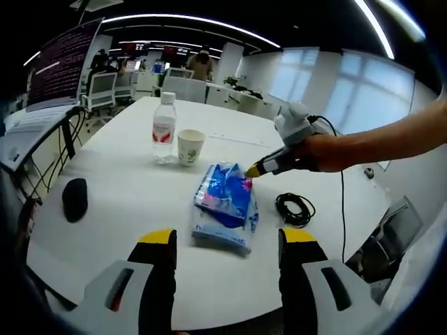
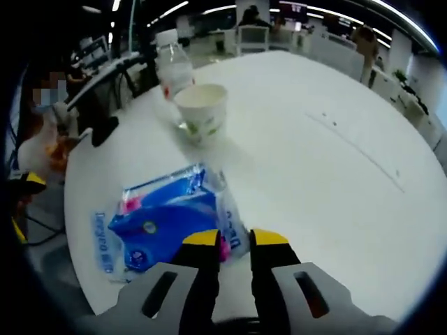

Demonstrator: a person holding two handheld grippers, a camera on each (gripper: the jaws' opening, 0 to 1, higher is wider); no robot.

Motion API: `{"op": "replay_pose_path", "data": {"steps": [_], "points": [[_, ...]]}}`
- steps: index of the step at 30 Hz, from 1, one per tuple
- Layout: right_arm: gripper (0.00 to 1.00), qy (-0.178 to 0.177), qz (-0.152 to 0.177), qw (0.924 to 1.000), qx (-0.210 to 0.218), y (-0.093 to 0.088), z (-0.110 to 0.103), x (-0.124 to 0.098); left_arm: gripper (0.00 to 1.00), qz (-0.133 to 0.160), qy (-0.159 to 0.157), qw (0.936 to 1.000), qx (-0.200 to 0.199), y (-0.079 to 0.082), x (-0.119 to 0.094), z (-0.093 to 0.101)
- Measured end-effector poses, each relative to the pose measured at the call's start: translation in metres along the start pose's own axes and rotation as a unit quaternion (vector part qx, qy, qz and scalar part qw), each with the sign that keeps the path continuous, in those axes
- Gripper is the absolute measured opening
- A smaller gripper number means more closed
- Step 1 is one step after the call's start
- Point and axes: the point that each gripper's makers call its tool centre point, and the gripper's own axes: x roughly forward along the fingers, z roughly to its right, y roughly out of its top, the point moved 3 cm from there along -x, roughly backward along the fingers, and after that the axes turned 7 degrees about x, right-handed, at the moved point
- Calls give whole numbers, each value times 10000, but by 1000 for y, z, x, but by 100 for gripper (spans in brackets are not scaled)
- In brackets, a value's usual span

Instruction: Arrange the tabletop items into an orderly group along one side of the table until the central work area is clear of visible clutter.

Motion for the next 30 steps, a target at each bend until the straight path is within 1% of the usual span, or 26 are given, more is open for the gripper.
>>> {"op": "replay_pose_path", "data": {"steps": [5, 9, 12, 15, 16, 18, 22, 30], "points": [[2, 109, 2, 9999, 76, -2, -5, 4, 59, -23, 4, 10000, -6, -1, 0, 0], [1, 132, 10, 9999, 32, -6, -8, 2, 59, -34, 12, 10000, -6, -1, 1, 0], [1, 140, 30, 9999, 89, -10, -8, -2, 58, -37, 38, 10000, -33, -2, 1, -1], [1, 108, 113, 9995, 267, -16, -8, -9, 58, -42, 37, 10000, -40, -2, 2, -1], [1, 95, 97, 9991, 398, -20, -7, -10, 58, -48, 35, 10000, -38, -3, 2, 0], [1, 69, 123, 9986, 504, -25, -5, -13, 58, -57, 20, 10000, -35, -3, 4, 1], [1, 60, 199, 9969, 759, -35, -7, -20, 58, -62, -9, 10000, -26, -3, 6, 3], [1, 96, 278, 9938, 1070, -49, -13, -30, 58, -77, -67, 9999, 18, -2, 7, 7]]}}
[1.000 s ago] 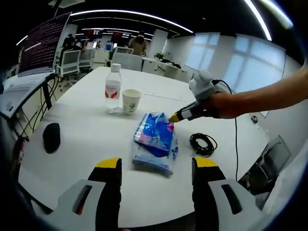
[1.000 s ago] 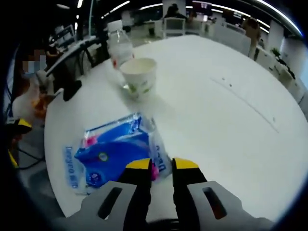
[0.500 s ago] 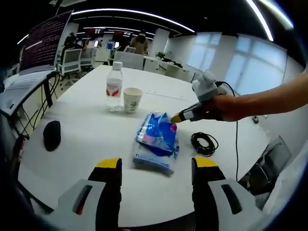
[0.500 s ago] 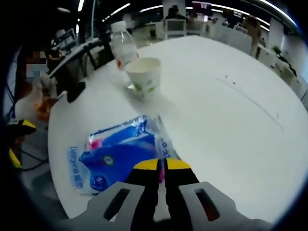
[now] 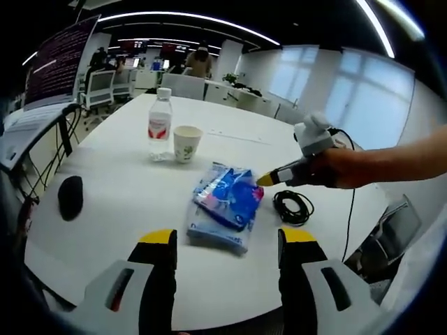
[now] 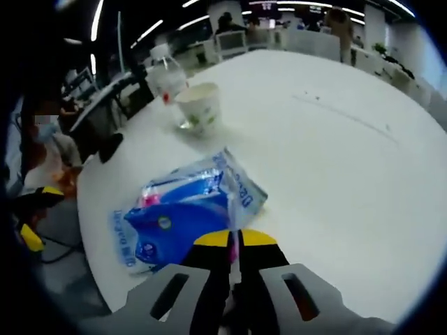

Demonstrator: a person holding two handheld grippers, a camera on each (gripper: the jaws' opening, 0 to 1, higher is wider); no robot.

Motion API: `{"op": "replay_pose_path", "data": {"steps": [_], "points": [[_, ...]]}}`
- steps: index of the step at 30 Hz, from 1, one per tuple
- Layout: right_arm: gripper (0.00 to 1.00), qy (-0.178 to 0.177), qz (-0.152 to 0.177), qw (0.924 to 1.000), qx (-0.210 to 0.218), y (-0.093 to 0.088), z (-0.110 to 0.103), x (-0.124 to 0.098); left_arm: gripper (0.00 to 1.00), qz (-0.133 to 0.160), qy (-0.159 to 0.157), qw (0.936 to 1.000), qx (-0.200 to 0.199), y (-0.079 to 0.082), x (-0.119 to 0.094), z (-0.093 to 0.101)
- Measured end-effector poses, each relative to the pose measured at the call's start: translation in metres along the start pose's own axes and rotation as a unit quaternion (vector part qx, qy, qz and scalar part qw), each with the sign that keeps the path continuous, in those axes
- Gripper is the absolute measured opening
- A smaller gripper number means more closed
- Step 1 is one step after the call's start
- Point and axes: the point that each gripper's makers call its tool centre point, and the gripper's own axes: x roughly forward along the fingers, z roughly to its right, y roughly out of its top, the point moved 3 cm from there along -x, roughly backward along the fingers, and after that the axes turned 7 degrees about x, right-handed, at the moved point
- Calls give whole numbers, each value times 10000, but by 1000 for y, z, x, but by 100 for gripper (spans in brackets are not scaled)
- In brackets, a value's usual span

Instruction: Arrange the tabletop items into an orderly group along one side of the table until the central work area is clear of visible clutter.

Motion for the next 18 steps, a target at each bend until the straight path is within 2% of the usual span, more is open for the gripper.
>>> {"op": "replay_pose_path", "data": {"steps": [4, 8, 11, 18], "points": [[1, 19, 20, 9999, 135, -8, 0, -5, 58, 3, -8, 10000, 10, 0, 0, 1], [0, 58, 142, 9987, 477, -11, 1, -11, 58, 11, -26, 10000, 17, 1, 0, 2], [0, 63, 301, 9970, 716, -8, 5, -16, 58, 2, -47, 10000, 11, 0, 1, 3], [0, -26, 561, 9941, 926, 2, 21, -29, 58, -37, -104, 9999, 12, -1, 3, 7]]}}
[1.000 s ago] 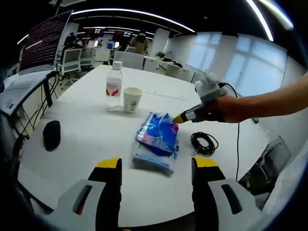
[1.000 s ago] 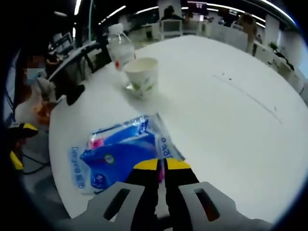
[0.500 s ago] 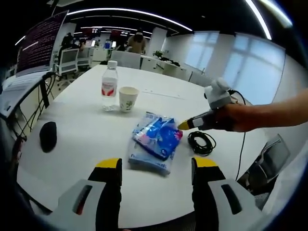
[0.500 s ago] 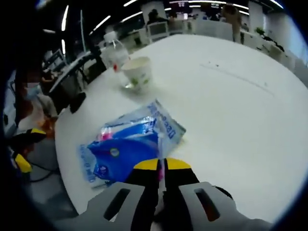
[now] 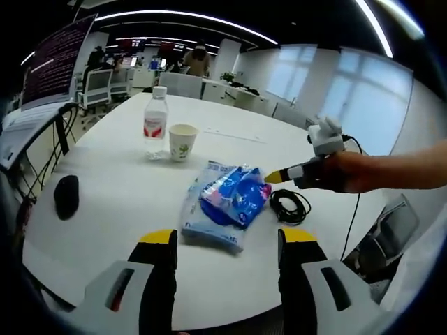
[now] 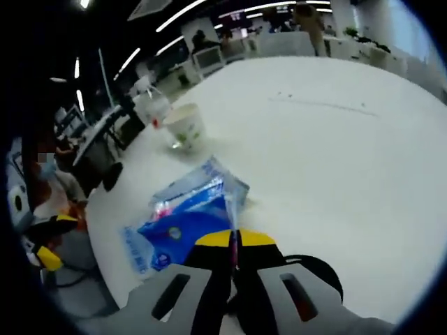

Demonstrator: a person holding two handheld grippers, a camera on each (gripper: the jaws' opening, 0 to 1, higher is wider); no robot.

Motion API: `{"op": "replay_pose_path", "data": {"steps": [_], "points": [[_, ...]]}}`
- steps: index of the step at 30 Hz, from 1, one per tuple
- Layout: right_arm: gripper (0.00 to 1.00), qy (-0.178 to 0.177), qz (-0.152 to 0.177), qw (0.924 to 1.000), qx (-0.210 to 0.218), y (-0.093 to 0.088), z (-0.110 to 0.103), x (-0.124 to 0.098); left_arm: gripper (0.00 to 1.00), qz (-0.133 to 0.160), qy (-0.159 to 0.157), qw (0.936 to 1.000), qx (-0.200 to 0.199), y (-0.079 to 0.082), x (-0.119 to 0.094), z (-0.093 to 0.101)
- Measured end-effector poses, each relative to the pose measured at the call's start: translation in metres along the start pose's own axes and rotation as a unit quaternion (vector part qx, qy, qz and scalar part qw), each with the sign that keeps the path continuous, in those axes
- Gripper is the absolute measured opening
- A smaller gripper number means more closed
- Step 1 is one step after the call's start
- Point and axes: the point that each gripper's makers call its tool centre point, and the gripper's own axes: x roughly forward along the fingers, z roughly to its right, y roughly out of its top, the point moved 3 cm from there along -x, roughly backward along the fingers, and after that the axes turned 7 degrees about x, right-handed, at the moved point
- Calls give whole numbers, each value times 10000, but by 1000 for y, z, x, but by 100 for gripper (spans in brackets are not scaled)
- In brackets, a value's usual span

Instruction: Arrange the tabletop items into an orderly group along one side of the table until the central work area is clear of visible clutter.

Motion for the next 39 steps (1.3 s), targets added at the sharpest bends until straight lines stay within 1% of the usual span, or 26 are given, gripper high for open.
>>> {"op": "replay_pose_path", "data": {"steps": [6, 10, 16, 21, 25, 29, 31, 37, 39], "points": [[0, -140, 210, 9995, 190, 9, 18, -12, 58, -22, -46, 10000, 52, 1, 1, 4], [0, -252, 353, 9985, 337, 16, 36, -19, 58, -41, -56, 10000, 57, 0, 2, 5], [0, -451, 605, 9950, 657, 28, 60, -31, 58, -83, -92, 9999, 83, -1, 3, 7], [0, -600, 718, 9924, 804, 35, 78, -38, 58, -115, -103, 9999, 67, -3, 3, 9], [0, -714, 836, 9890, 989, 40, 96, -43, 58, -132, -122, 9998, 24, -3, 3, 10], [0, -880, 983, 9830, 1277, 44, 115, -50, 58, -166, -116, 9998, 36, -4, 2, 9], [0, -981, 1029, 9807, 1345, 45, 122, -53, 58, -177, -101, 9998, 25, -5, 1, 9], [0, -1150, 1098, 9742, 1599, 41, 133, -60, 58, -229, -77, 9997, -6, -6, 1, 8], [0, -1222, 1174, 9695, 1773, 41, 138, -63, 58, -251, -81, 9997, -4, -6, 2, 9]]}}
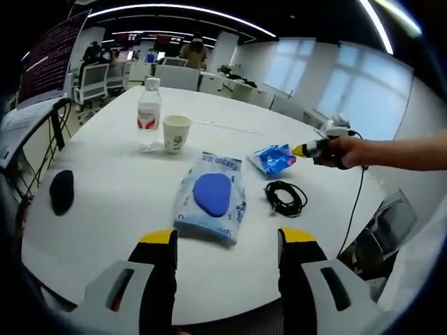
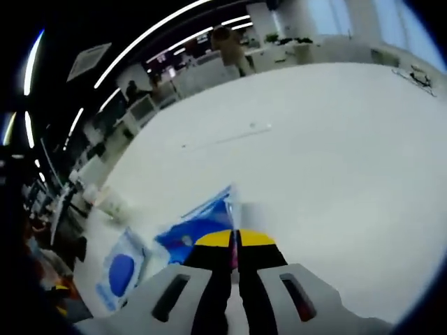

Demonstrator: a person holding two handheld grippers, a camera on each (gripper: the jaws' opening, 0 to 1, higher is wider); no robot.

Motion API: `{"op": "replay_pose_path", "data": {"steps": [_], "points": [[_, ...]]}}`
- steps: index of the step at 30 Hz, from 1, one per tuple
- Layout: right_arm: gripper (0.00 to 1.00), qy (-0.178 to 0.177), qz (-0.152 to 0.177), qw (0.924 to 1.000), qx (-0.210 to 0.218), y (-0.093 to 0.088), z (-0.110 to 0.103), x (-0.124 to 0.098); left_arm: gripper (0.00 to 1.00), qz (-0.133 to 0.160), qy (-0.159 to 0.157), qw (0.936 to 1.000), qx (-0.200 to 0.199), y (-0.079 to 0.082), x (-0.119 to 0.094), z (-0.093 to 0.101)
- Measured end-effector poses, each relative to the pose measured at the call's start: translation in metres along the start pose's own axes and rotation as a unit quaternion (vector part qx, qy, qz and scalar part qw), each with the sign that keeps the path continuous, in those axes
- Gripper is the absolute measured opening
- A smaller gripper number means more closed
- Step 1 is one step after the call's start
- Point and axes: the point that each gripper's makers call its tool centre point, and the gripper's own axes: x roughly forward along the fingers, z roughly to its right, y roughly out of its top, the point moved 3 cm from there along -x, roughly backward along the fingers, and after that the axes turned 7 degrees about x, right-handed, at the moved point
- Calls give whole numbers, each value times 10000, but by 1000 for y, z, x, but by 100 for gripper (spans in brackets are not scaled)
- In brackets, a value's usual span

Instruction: Arrange the tabletop items into an orderly group along one side of the table until the central work area is clear of visible clutter.

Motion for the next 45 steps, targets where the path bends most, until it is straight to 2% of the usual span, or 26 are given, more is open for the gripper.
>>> {"op": "replay_pose_path", "data": {"steps": [5, 16, 31, 36, 42, 45], "points": [[0, -181, 118, 9992, 345, 5, 14, 0, 58, -32, -1, 10000, -27, 0, 3, 2], [0, -454, 248, 9959, 740, 13, 39, 8, 56, -154, 33, 9997, -159, -4, 10, 8], [0, -547, 289, 9936, 943, 22, 53, 23, 56, -289, 50, 9993, -232, -7, 20, 20], [0, -517, 235, 9948, 844, 22, 55, 26, 56, -323, 55, 9991, -263, -7, 25, 23], [1, -465, 180, 9955, 811, 19, 57, 26, 55, -321, 132, 9981, -518, -9, 29, 22], [4, -492, 160, 9965, 654, 19, 59, 24, 55, -313, 175, 9980, -525, -8, 29, 21]]}}
